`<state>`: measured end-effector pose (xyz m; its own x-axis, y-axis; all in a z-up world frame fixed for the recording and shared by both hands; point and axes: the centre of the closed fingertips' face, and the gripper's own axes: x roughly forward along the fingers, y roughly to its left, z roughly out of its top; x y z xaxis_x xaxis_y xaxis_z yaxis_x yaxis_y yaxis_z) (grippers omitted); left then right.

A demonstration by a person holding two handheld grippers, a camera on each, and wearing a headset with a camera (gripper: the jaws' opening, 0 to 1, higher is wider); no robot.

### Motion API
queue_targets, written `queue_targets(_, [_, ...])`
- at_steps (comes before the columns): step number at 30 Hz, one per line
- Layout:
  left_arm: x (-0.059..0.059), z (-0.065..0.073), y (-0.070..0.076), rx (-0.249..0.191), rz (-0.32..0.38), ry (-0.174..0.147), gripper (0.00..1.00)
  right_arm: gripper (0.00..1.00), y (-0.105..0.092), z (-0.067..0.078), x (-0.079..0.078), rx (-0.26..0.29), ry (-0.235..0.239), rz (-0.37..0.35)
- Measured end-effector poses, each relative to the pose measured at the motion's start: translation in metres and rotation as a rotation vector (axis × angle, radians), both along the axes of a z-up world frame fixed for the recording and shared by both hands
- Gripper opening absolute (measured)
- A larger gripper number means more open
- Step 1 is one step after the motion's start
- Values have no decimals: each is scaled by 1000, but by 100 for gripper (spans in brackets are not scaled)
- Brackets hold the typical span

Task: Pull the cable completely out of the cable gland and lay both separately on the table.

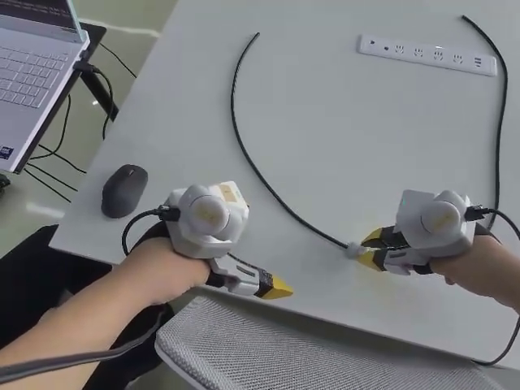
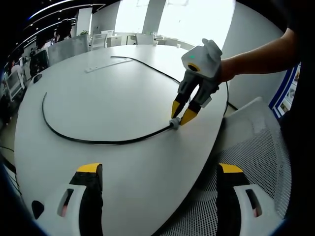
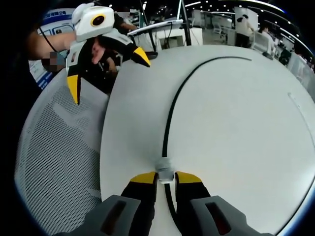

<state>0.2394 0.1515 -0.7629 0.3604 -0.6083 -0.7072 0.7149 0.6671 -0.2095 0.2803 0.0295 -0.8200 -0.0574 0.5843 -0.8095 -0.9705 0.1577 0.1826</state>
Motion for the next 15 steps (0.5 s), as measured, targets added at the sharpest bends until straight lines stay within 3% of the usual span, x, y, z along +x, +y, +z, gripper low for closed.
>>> queue_targets(15, [-2,1,-3,-4,-9,2,94,7,-1,4,-3,-16,-9,-4])
